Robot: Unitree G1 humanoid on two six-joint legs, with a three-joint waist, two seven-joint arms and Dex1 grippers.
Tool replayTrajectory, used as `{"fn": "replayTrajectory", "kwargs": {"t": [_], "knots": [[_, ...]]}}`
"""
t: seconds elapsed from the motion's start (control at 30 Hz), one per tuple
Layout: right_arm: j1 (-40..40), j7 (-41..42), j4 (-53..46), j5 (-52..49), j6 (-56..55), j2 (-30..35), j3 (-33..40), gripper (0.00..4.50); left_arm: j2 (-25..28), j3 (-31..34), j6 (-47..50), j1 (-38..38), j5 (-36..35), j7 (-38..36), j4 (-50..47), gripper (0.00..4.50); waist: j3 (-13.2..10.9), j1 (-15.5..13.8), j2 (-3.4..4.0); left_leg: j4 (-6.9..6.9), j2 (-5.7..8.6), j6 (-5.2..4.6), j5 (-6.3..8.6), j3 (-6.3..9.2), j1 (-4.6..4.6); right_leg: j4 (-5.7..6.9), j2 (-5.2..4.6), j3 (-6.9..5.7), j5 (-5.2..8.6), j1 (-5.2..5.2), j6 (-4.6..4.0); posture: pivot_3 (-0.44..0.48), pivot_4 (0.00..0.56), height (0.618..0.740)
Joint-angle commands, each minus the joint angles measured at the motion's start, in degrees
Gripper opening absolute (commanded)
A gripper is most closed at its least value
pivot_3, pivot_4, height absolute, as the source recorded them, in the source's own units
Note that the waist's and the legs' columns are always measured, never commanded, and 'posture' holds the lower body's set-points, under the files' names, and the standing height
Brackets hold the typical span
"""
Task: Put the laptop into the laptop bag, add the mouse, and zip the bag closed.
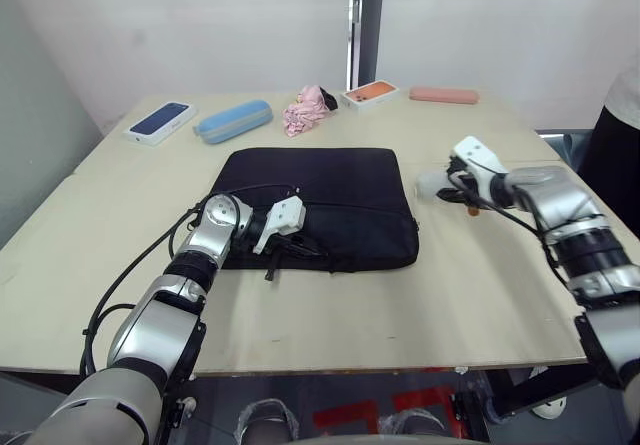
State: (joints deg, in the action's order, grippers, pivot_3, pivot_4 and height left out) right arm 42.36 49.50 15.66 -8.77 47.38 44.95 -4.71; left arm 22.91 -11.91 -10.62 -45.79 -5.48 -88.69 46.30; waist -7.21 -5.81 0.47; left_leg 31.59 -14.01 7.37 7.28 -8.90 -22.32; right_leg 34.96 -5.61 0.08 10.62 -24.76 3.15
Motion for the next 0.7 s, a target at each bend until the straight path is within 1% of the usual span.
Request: {"fn": "replayTrajectory", "kwargs": {"t": [0.03,0.07,0.1,0.17,0.27,0.37,0.43,0.5,0.53,0.57,0.6,0.7], "knots": [[-3.76,5.31,-10.32,-7.57,7.56,5.51,7.95,3.94,1.37,2.00,8.83,1.58,-5.43,-2.11,-10.96,0.00,-0.38,-0.23,0.01,0.00,-0.02,-0.01,-0.01,0.00,-0.15,0.00,0.03,0.00,-0.01,-0.12,-0.02,0.000,0.150,0.740],[-4.83,5.88,-11.88,-8.67,8.57,6.47,8.78,4.37,1.83,2.15,10.60,2.08,-6.21,-2.21,-13.17,0.00,-0.43,-0.25,-0.02,0.00,-0.07,-0.02,-0.01,0.00,-0.26,-0.03,0.07,-0.01,-0.01,-0.22,-0.03,0.000,0.150,0.740],[-5.30,5.04,-12.57,-8.90,9.19,6.92,9.58,4.48,2.42,2.19,12.00,2.66,-6.85,-2.25,-15.11,0.00,-0.49,-0.20,-0.04,0.01,-0.10,-0.04,-0.03,0.01,-0.43,-0.03,0.10,-0.03,-0.01,-0.35,-0.05,0.000,0.150,0.740],[-6.19,6.04,-12.10,-11.20,11.93,9.32,12.69,4.48,4.04,3.18,15.48,3.24,-8.68,-1.38,-19.60,0.00,-0.58,0.17,-0.04,0.02,-0.15,-0.14,-0.08,0.00,-0.61,-0.04,0.17,-0.02,0.00,-0.58,-0.08,0.000,0.150,0.740],[-10.36,8.29,-12.52,-12.63,12.84,15.48,16.29,4.48,7.38,6.18,21.81,3.39,-12.30,0.30,-26.42,0.00,-0.87,-0.12,-0.06,0.00,-0.17,-0.15,-0.06,0.00,-0.64,-0.02,0.18,-0.07,0.06,-0.63,-0.19,0.000,0.150,0.740],[-14.90,10.11,-15.72,-15.55,12.54,18.32,20.41,4.48,10.28,8.28,25.66,3.85,-14.52,2.00,-30.52,0.00,-0.90,-0.11,-0.05,0.00,-0.18,-0.20,-0.02,-0.03,-0.63,-0.06,0.19,-0.04,0.11,-0.62,-0.25,0.000,0.150,0.740],[-19.76,13.22,-18.73,-18.17,12.03,19.95,24.95,4.48,13.34,10.20,30.99,4.26,-16.80,2.43,-32.99,0.00,-0.92,-0.25,-0.07,0.02,-0.18,-0.23,0.00,-0.08,-0.60,-0.06,0.18,-0.02,0.11,-0.60,-0.25,0.000,0.150,0.740],[-26.23,16.94,-22.50,-21.05,11.45,20.46,31.11,4.50,17.70,12.11,35.80,5.60,-19.01,1.79,-35.29,0.57,-0.92,-0.21,-0.07,0.03,-0.19,-0.24,0.00,-0.08,-0.61,-0.04,0.18,-0.02,0.11,-0.62,-0.26,0.000,0.150,0.740],[-29.50,18.91,-24.28,-22.30,10.90,20.27,34.08,4.50,20.00,12.68,37.57,6.57,-19.61,1.21,-36.16,0.71,-0.92,-0.15,-0.08,0.04,-0.19,-0.26,-0.01,-0.09,-0.60,-0.03,0.19,0.00,0.12,-0.63,-0.25,0.000,0.150,0.740],[-33.35,21.16,-26.47,-23.50,10.25,19.83,37.10,4.50,22.30,13.43,37.89,7.91,-19.47,1.15,-36.81,1.20,-0.93,-0.22,-0.08,0.06,-0.19,-0.26,-0.01,-0.10,-0.61,-0.01,0.19,-0.01,0.12,-0.65,-0.26,0.000,0.150,0.740],[-36.17,22.38,-28.06,-24.56,9.83,19.24,39.37,4.50,24.32,14.11,38.31,9.11,-19.31,1.41,-37.02,1.53,-0.92,-0.19,-0.08,0.06,-0.21,-0.25,0.00,-0.10,-0.62,-0.01,0.19,0.00,0.13,-0.67,-0.26,0.000,0.150,0.740],[-40.14,22.58,-29.42,-27.33,9.72,17.66,43.56,4.50,29.48,17.02,39.19,12.32,-19.48,2.76,-36.29,2.62,-0.92,0.10,-0.08,0.12,-0.22,-0.25,0.05,-0.12,-0.58,0.02,0.20,0.02,0.17,-0.64,-0.25,0.000,0.150,0.740]]}}
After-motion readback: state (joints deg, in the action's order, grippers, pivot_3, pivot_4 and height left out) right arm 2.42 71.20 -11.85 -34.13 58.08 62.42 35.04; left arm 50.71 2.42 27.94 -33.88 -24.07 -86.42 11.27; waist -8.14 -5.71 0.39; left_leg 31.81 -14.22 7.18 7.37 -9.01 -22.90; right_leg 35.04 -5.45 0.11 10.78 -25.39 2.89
